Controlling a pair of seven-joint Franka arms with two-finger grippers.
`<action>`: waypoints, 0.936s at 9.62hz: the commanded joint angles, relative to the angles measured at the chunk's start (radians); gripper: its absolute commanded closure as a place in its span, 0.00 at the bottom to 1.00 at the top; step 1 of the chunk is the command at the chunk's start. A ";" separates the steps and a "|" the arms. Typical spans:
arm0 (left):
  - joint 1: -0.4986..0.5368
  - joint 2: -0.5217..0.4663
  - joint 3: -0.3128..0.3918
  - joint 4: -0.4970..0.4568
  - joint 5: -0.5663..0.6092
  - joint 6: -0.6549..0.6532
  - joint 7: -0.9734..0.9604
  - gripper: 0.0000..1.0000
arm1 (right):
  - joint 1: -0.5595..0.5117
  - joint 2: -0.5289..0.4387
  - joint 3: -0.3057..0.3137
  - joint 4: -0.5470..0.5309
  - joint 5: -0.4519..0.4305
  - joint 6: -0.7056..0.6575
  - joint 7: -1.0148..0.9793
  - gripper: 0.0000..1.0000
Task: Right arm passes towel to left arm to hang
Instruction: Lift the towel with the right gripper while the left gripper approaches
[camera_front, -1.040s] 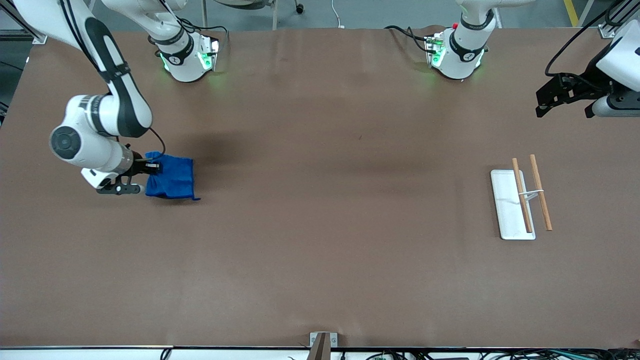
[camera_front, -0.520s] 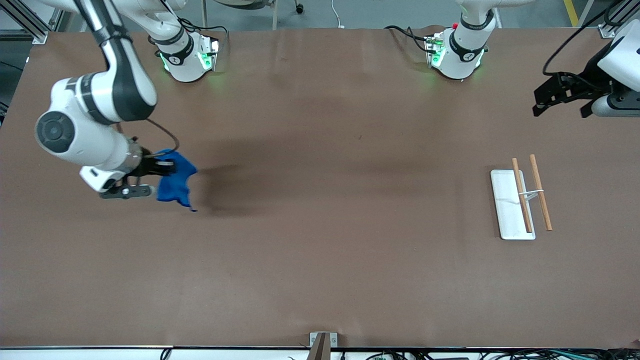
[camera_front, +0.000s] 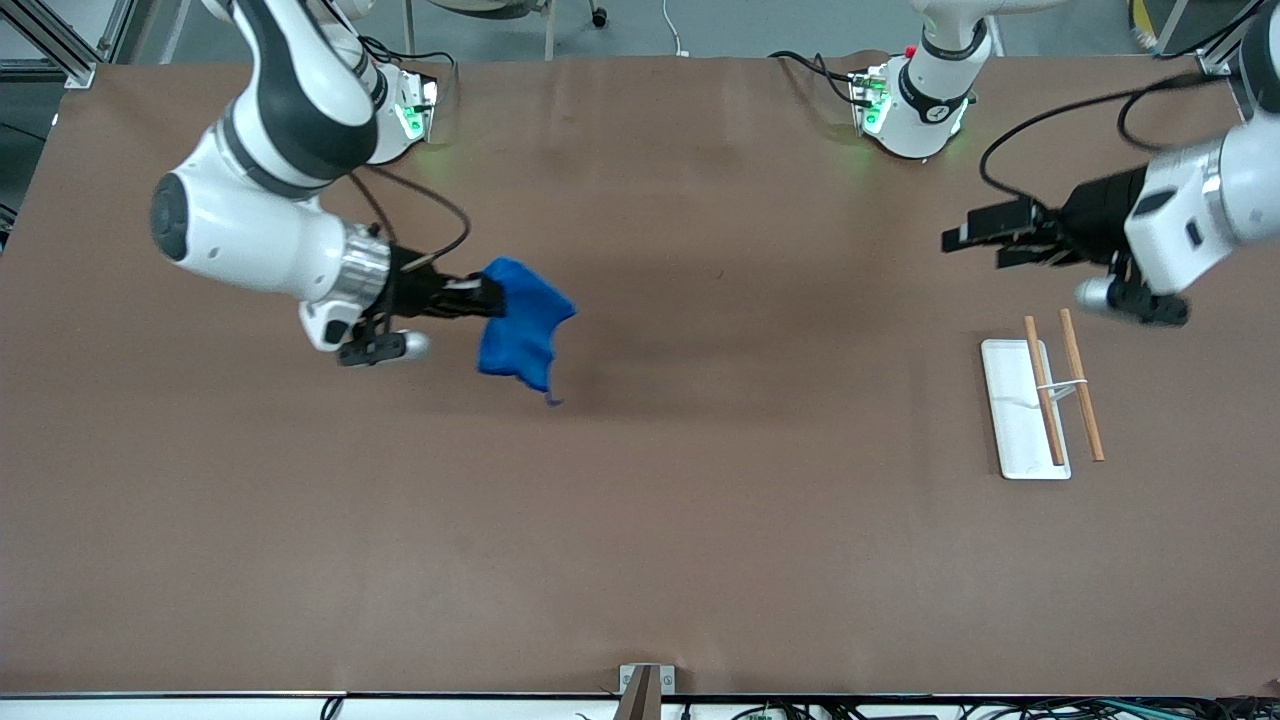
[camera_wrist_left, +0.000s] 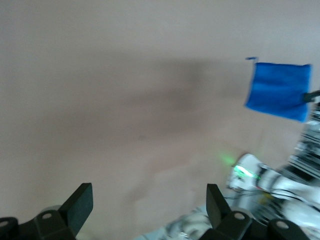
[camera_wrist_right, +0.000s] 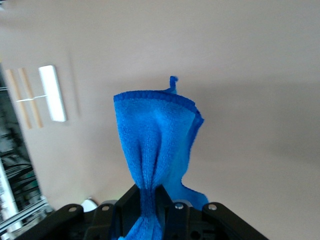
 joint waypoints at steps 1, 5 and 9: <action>0.063 0.127 -0.002 -0.115 -0.269 -0.002 0.151 0.00 | -0.006 0.005 0.041 0.003 0.195 0.022 0.003 1.00; 0.074 0.414 -0.048 -0.235 -0.720 -0.111 0.604 0.00 | 0.023 0.034 0.087 0.010 0.554 0.110 -0.059 1.00; 0.039 0.534 -0.153 -0.289 -0.956 -0.185 0.768 0.00 | 0.027 0.083 0.142 0.010 0.805 0.148 -0.196 1.00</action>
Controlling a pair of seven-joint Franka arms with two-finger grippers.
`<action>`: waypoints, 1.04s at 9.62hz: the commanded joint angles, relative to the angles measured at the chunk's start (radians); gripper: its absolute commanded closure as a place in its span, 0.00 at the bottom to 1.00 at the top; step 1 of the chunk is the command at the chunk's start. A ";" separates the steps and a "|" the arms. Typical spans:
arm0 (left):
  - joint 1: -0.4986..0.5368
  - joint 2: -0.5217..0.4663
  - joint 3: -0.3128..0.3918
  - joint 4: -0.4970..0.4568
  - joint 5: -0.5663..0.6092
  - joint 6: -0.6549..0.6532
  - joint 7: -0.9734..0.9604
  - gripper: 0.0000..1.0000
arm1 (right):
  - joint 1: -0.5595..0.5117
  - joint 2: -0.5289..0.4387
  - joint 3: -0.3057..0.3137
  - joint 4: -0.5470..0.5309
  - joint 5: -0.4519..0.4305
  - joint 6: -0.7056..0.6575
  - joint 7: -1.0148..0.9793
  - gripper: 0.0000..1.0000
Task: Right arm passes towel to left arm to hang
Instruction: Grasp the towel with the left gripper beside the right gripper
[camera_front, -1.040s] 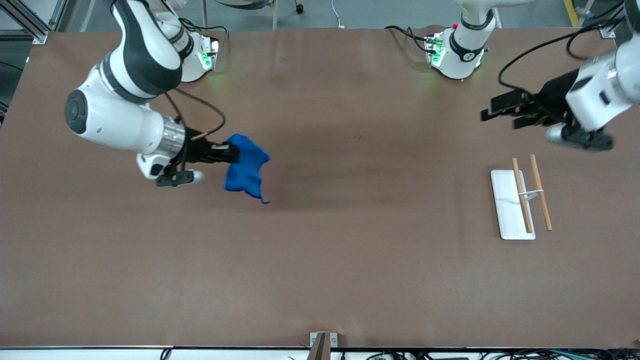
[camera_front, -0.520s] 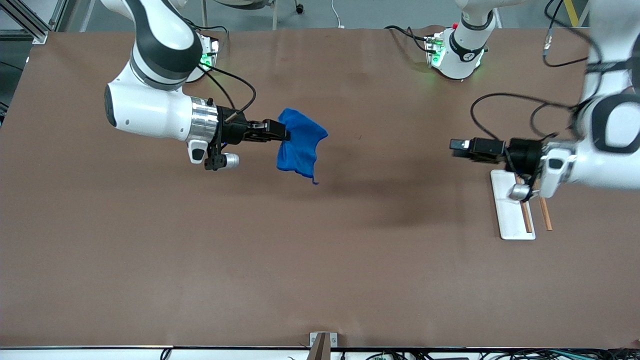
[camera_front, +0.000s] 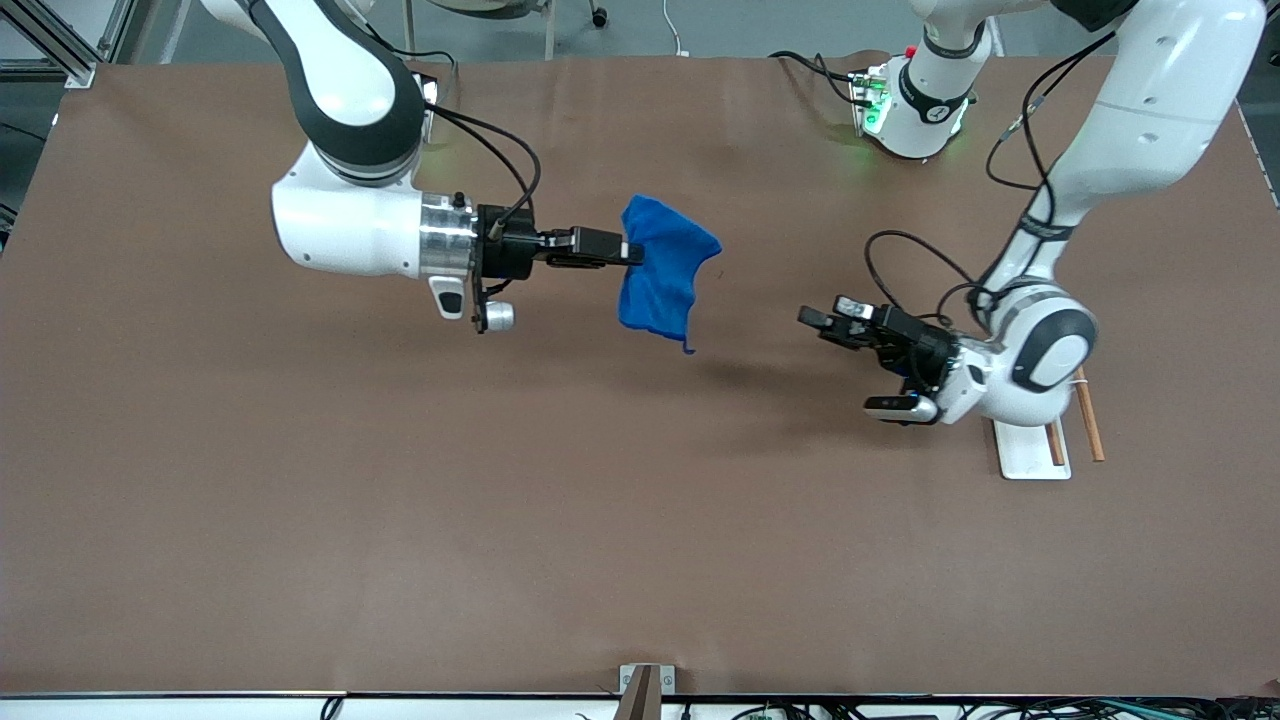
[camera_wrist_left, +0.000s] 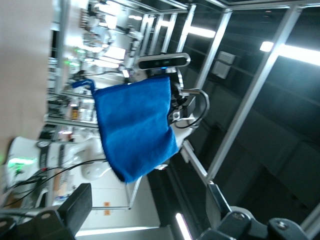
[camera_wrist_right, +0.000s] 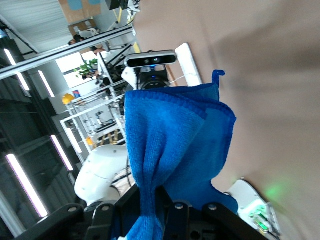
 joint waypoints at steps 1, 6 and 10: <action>-0.044 0.017 -0.013 -0.055 -0.092 0.004 0.082 0.00 | -0.008 0.021 0.023 0.008 0.132 0.006 -0.073 1.00; -0.138 0.039 -0.016 -0.060 -0.214 0.041 0.146 0.02 | 0.026 0.076 0.045 0.044 0.272 0.061 -0.147 1.00; -0.158 0.034 -0.014 -0.059 -0.261 0.064 0.145 0.13 | 0.030 0.089 0.048 0.061 0.366 0.070 -0.182 1.00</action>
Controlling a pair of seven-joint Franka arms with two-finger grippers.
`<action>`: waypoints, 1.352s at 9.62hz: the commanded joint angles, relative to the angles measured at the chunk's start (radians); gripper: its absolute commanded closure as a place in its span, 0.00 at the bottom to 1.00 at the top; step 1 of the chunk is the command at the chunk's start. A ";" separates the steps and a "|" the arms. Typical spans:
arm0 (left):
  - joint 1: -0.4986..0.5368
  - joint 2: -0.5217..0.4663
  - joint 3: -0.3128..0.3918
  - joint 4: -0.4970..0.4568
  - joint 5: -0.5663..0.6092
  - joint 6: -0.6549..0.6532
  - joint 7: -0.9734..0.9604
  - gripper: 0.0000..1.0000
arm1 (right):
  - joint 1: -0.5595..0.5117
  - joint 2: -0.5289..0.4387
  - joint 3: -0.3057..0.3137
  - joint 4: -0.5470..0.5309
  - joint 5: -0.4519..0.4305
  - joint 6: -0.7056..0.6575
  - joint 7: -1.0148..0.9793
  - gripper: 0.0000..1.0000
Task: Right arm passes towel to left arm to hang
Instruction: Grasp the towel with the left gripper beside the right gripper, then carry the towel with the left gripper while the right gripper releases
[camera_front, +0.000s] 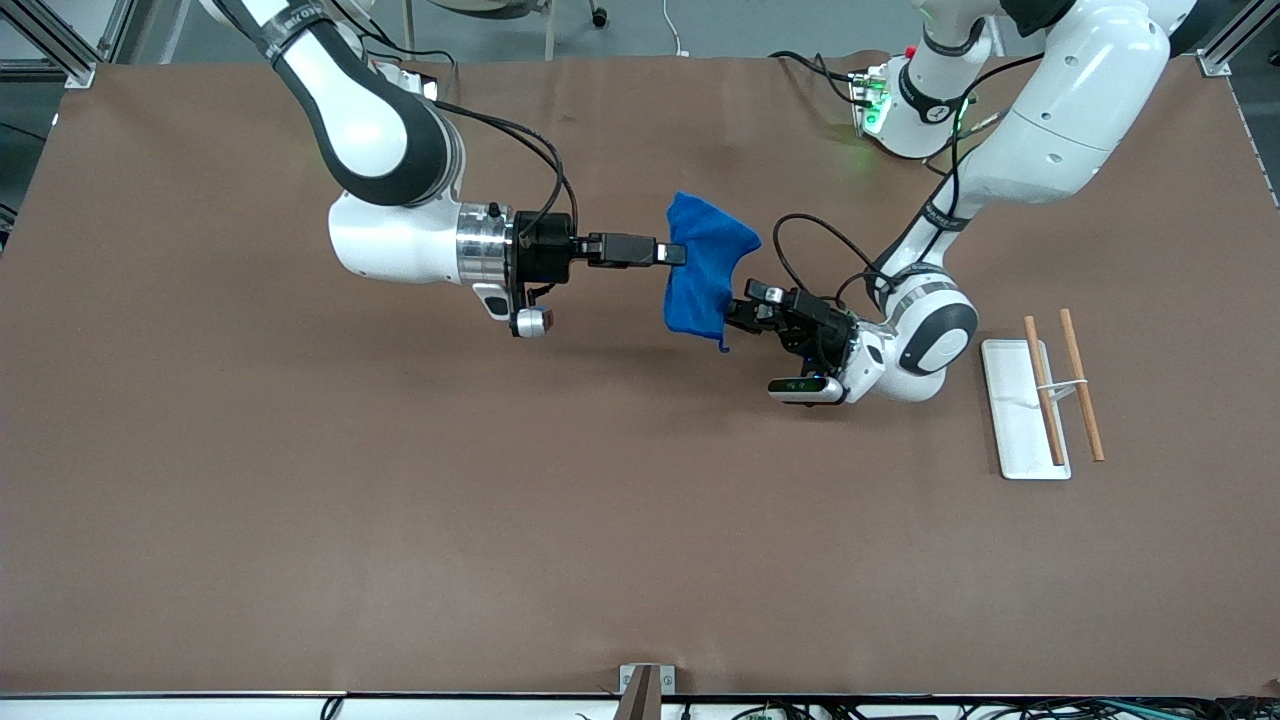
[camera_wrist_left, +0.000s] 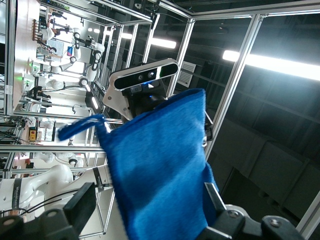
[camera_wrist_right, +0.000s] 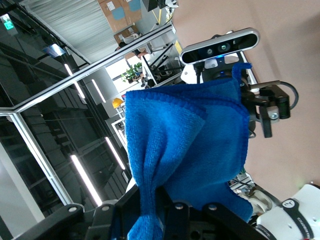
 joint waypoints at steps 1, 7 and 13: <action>0.008 0.009 0.005 -0.013 -0.011 0.023 0.028 0.23 | 0.001 0.018 0.017 0.017 0.068 0.012 -0.073 1.00; 0.033 -0.021 0.005 -0.009 -0.002 0.021 -0.018 0.95 | -0.003 0.026 0.017 0.016 0.064 0.012 -0.076 1.00; 0.183 -0.173 0.011 0.016 0.165 0.021 -0.406 1.00 | -0.115 -0.037 0.000 -0.077 -0.332 -0.021 -0.052 0.00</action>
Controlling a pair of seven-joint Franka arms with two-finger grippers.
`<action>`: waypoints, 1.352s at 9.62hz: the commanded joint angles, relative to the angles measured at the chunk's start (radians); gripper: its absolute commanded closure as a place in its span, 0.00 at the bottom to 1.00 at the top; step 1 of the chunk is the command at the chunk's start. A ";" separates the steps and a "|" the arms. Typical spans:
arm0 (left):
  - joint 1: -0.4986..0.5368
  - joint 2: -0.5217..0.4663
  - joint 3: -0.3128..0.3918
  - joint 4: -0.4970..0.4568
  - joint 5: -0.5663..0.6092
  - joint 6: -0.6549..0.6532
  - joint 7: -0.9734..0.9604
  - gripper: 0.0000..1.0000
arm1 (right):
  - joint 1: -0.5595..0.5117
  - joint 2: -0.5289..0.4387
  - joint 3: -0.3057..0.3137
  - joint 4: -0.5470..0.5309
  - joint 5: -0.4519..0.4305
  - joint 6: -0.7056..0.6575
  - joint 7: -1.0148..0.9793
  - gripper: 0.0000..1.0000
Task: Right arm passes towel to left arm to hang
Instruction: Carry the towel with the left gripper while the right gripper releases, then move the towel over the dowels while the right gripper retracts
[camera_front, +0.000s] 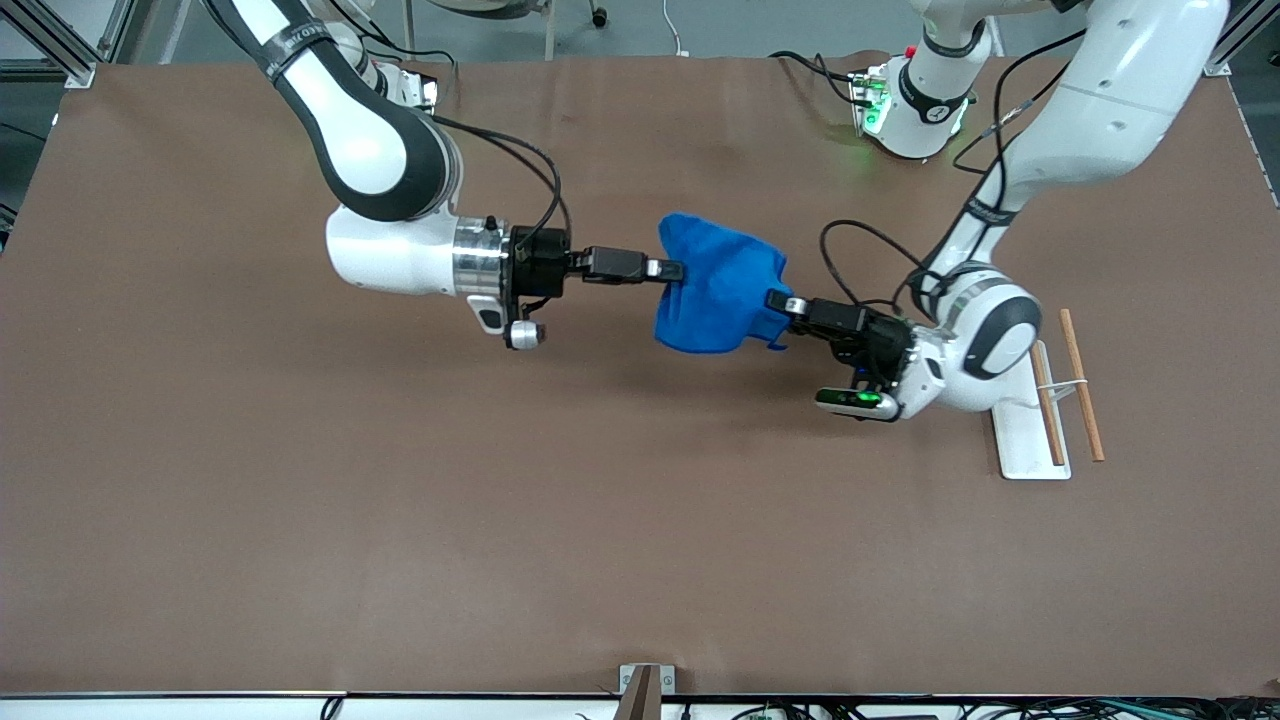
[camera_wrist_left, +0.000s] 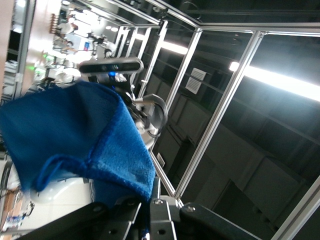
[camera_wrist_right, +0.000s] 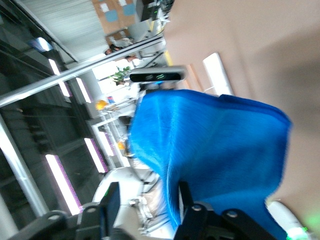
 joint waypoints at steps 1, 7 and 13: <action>0.087 -0.069 0.012 0.002 0.154 0.022 -0.173 1.00 | -0.068 -0.079 -0.083 -0.067 -0.310 -0.107 0.011 0.00; 0.217 -0.082 0.024 0.350 0.853 0.022 -0.766 1.00 | -0.063 -0.208 -0.474 -0.063 -1.256 -0.230 0.246 0.00; 0.267 -0.086 0.033 0.458 1.397 0.074 -0.813 1.00 | -0.086 -0.306 -0.671 0.152 -1.521 -0.521 0.249 0.00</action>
